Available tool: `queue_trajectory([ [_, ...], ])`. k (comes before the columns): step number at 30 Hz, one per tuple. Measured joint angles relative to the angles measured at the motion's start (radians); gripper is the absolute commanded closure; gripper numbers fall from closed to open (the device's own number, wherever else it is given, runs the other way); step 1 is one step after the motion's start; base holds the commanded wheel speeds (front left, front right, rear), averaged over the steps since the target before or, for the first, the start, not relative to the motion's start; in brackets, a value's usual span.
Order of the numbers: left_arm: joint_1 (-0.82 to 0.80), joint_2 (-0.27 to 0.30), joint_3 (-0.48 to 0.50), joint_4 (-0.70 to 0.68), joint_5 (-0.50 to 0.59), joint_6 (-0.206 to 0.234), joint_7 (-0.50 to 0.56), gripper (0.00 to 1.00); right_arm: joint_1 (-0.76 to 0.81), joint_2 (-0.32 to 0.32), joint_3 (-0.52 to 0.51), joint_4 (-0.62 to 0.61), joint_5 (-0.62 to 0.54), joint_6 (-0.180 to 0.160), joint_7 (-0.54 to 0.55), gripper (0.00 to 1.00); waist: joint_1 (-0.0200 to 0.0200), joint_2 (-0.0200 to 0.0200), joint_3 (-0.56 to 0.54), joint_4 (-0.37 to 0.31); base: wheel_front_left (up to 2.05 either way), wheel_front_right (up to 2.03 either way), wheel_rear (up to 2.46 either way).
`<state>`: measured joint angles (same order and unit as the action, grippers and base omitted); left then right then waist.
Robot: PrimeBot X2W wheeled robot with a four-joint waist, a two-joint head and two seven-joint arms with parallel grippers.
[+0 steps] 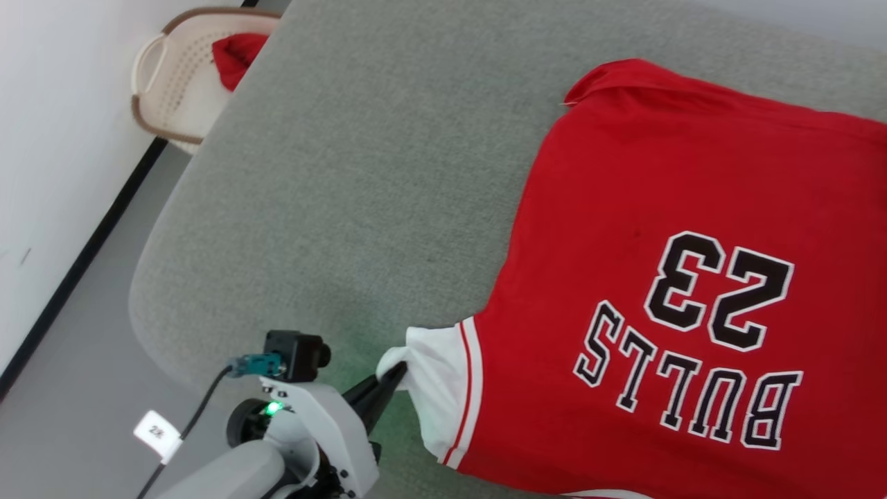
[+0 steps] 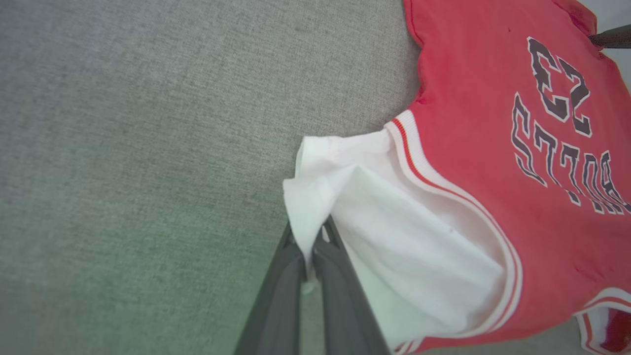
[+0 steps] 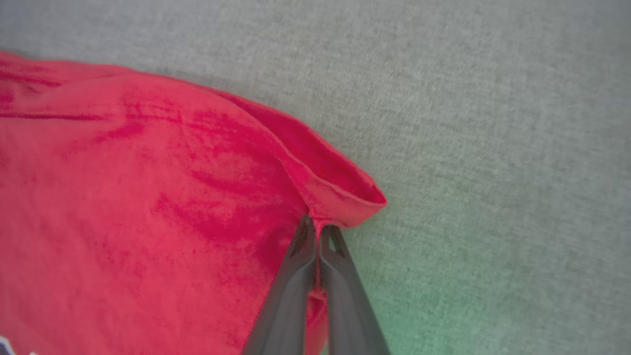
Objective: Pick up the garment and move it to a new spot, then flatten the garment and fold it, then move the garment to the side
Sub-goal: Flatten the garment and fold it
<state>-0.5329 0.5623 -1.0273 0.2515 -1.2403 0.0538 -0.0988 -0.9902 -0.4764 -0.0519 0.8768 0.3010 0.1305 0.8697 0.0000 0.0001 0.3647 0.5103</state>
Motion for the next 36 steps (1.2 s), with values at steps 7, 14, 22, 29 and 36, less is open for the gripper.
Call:
queue_trajectory([
  [7,0.029,0.048,0.015,-0.018,-0.014,0.026,-0.002,1.00,0.119,0.011,0.122,-0.153,0.190,0.000,0.090,1.00,0.0000,0.0000,-0.047,-0.050,0.00,0.00,0.00],
  [14,0.073,0.108,0.028,-0.059,-0.034,0.058,-0.001,1.00,0.292,-0.033,0.199,-0.354,0.344,0.000,0.146,1.00,0.0000,0.0000,-0.105,-0.109,0.00,0.00,0.00],
  [22,0.134,0.178,0.038,-0.125,-0.061,0.099,0.002,1.00,0.517,-0.063,0.198,-0.575,0.446,0.000,0.188,1.00,0.0000,0.0000,-0.177,-0.179,0.00,0.00,0.00],
  [29,0.178,0.224,0.045,-0.186,-0.078,0.131,0.001,1.00,0.749,-0.064,0.127,-0.740,0.472,0.000,0.229,1.00,0.0000,0.0000,-0.226,-0.242,0.00,0.00,0.00],
  [36,0.209,0.254,0.052,-0.226,-0.090,0.149,-0.003,1.00,0.960,-0.019,0.034,-0.868,0.446,0.000,0.246,1.00,0.0000,0.0000,-0.253,-0.296,0.00,0.00,0.00],
])
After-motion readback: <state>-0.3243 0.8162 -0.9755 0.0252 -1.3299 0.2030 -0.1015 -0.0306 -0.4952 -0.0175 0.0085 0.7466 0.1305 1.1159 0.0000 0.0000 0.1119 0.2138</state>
